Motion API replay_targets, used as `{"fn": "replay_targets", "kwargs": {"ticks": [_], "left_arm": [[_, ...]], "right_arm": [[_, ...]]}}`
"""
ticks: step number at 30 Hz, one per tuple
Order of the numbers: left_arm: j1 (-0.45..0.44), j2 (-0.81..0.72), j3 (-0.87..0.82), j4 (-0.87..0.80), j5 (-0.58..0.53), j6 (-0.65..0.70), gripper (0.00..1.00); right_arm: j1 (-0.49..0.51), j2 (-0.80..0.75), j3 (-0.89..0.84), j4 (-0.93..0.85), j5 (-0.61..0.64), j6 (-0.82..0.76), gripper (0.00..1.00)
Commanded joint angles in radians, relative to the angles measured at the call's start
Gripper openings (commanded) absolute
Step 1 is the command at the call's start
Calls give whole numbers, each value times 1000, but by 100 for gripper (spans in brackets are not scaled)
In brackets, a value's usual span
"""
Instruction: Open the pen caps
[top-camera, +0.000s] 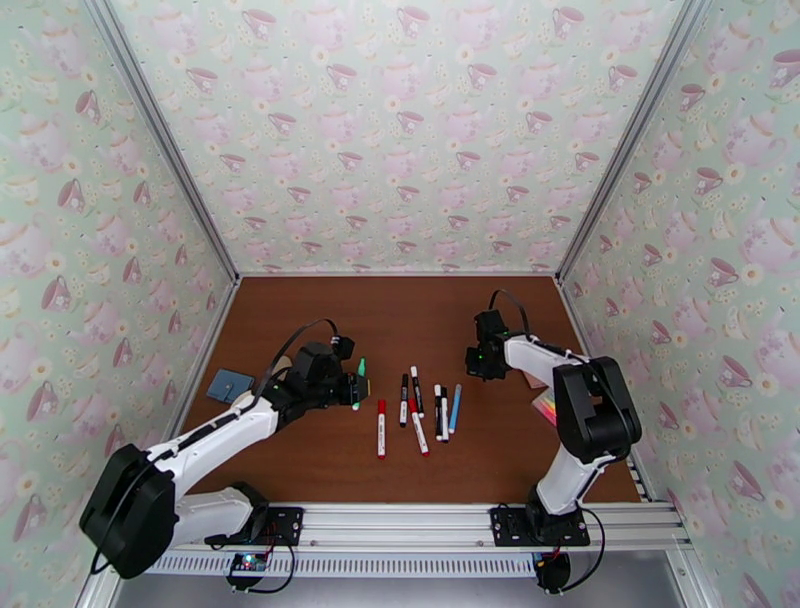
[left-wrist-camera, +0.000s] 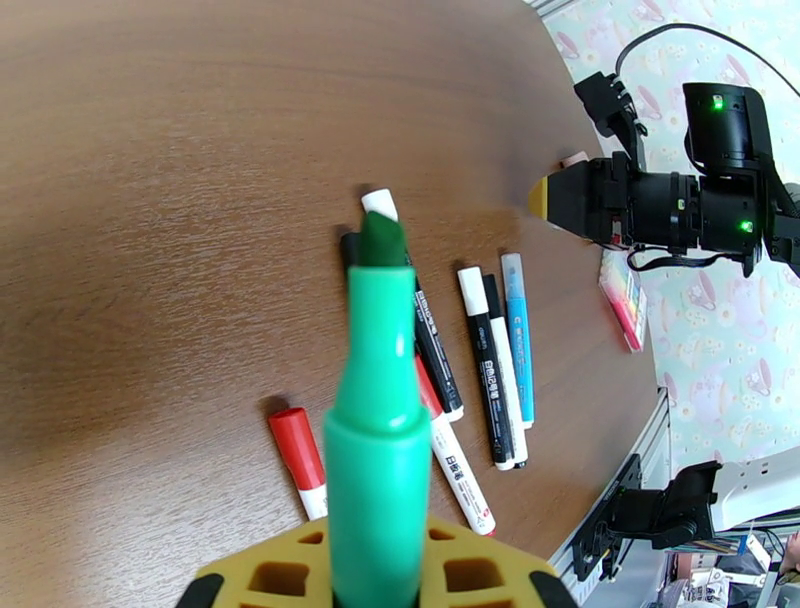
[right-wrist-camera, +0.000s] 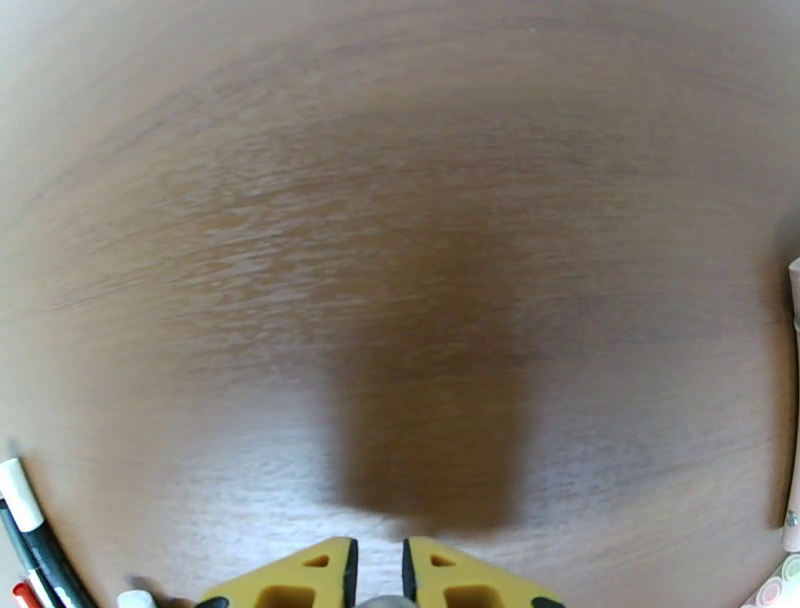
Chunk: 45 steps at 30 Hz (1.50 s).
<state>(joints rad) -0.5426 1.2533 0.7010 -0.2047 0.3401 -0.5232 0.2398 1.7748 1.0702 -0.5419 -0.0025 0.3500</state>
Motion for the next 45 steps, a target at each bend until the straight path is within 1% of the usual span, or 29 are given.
{"fn": "replay_targets", "kwargs": {"ticks": [1,7,12,15,18,22,26,31,38,41,45], "left_arm": [[7,15,25,-28,-25,15,1],[10,35,41,-67,-61,28,0],[26,69,66,-102,-82,44,0],[26,92,94,-148,-131,65,0],[28,112,109,-174,-162,72,0],[35,128,124,-192,-191,78,0],[51,142,149,-217,-215,97,0],[77,149,178,-250,-260,131,0],[114,187,187,-264,-310,149,1],[124,221,207,-278,-331,169,2],[132,268,237,-281,-342,194,2]], "right_arm": [[-6,28,24,-6,34,-22,16],[-6,53,20,-3,53,-22,21],[-6,43,10,2,62,-24,25],[-6,29,1,8,58,-19,28],[-7,17,-10,14,57,-16,32],[-6,-9,-32,37,60,-7,36],[-6,-57,-64,63,58,-1,40],[-6,-141,-104,85,38,7,49],[-6,-275,-161,134,-29,15,62],[-5,-325,-179,142,-56,18,63],[-5,-399,-226,183,-119,35,63]]}}
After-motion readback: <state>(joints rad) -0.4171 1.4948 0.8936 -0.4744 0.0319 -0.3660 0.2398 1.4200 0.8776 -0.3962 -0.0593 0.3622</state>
